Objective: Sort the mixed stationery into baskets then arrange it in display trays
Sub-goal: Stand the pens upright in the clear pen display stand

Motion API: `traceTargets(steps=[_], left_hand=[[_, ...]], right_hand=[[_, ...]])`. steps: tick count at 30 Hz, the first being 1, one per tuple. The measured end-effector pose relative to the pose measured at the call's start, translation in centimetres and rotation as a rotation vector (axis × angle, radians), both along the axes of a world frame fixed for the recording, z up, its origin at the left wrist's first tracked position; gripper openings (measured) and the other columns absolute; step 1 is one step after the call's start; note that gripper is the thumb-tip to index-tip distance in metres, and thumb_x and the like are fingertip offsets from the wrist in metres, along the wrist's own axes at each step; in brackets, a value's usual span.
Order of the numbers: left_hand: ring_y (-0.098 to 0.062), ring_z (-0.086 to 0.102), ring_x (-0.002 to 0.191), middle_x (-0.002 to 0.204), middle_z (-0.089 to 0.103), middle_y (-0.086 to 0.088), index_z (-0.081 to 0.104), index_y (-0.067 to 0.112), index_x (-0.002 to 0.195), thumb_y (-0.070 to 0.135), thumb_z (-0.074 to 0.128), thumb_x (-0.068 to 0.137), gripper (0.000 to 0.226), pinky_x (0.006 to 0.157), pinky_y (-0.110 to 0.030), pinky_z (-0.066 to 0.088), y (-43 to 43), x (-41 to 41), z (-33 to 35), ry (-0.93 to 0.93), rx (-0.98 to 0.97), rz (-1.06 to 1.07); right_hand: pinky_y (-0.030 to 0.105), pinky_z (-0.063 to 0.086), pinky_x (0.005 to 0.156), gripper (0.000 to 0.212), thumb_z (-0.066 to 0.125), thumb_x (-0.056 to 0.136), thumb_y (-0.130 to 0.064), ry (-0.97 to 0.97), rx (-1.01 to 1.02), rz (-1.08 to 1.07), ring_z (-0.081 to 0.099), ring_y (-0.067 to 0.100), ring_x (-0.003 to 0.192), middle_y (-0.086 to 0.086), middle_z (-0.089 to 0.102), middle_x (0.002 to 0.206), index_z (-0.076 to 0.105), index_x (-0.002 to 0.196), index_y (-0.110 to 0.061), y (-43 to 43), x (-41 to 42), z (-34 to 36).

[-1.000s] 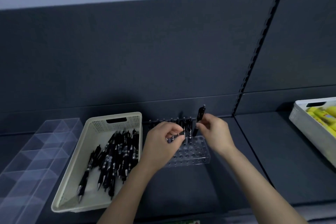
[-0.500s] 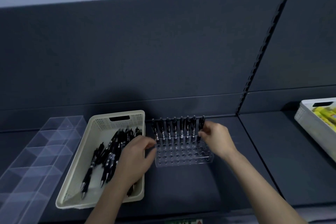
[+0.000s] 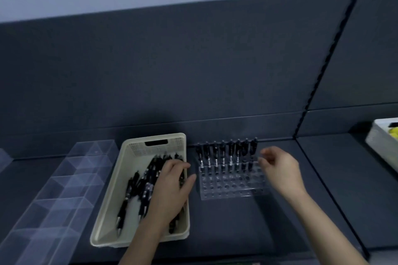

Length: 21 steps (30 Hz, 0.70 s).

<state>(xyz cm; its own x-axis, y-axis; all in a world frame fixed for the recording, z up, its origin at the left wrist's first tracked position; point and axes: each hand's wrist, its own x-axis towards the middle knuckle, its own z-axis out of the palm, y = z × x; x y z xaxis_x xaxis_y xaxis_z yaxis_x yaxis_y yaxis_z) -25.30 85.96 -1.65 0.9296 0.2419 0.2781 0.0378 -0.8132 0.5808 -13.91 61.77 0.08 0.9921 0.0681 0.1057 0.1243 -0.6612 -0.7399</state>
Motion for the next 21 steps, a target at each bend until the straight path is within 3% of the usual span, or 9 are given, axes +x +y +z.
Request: traceTargets(steps=[4,9,13,15,19,21], left_hand=[[-0.013,0.053,0.100,0.116,0.054,-0.004,0.058,0.012,0.120,0.033,0.057,0.092,0.035,0.087,-0.020,0.037,3.4,-0.6,-0.1,0.097,-0.023,0.177],[-0.023,0.054,0.100,0.113,0.053,-0.008,0.051,0.014,0.123,0.046,0.060,0.086,0.049,0.088,-0.036,0.048,6.0,-1.2,-0.8,0.375,0.067,0.297],[-0.024,0.054,0.102,0.114,0.054,-0.007,0.047,0.016,0.123,0.054,0.062,0.079,0.060,0.089,-0.039,0.048,6.8,-1.6,-1.2,0.475,0.048,0.308],[-0.025,0.054,0.101,0.112,0.053,-0.008,0.046,0.015,0.121,0.053,0.065,0.077,0.061,0.086,-0.038,0.049,7.1,-1.5,-1.0,0.516,0.050,0.328],[-0.027,0.053,0.098,0.107,0.049,-0.010,0.043,0.014,0.112,0.044,0.068,0.073,0.055,0.082,-0.038,0.051,7.7,-1.1,-0.2,0.621,0.054,0.363],[-0.027,0.054,0.096,0.106,0.051,-0.011,0.042,0.013,0.109,0.039,0.070,0.073,0.052,0.078,-0.035,0.050,7.7,-0.8,0.1,0.657,0.073,0.367]], right_hand=[[0.008,0.038,0.052,0.018,0.061,0.088,-0.011,0.047,0.085,0.104,0.061,0.001,0.066,-0.012,0.065,0.068,0.063,0.076,-0.024,1.7,-2.6,0.7],[0.008,0.042,0.054,0.024,0.059,0.089,-0.010,0.084,0.084,0.315,0.058,0.002,0.061,-0.009,0.064,0.066,0.061,0.073,-0.027,6.1,-5.2,0.6],[0.008,0.040,0.053,0.026,0.058,0.088,-0.007,0.080,0.037,0.406,0.056,-0.001,0.058,-0.011,0.063,0.064,0.059,0.069,-0.025,9.0,-6.2,0.0],[0.011,0.044,0.054,0.027,0.057,0.088,-0.007,0.087,0.036,0.420,0.059,0.003,0.061,-0.009,0.064,0.065,0.059,0.069,-0.026,10.1,-6.4,-0.1],[0.031,0.054,0.063,0.024,0.057,0.089,-0.009,0.105,0.039,0.451,0.065,0.019,0.066,-0.003,0.065,0.067,0.060,0.070,-0.025,11.9,-6.7,0.0],[0.028,0.051,0.059,0.021,0.057,0.089,-0.010,0.086,0.025,0.459,0.063,0.018,0.061,-0.004,0.065,0.065,0.061,0.072,-0.021,12.7,-6.7,0.1]])
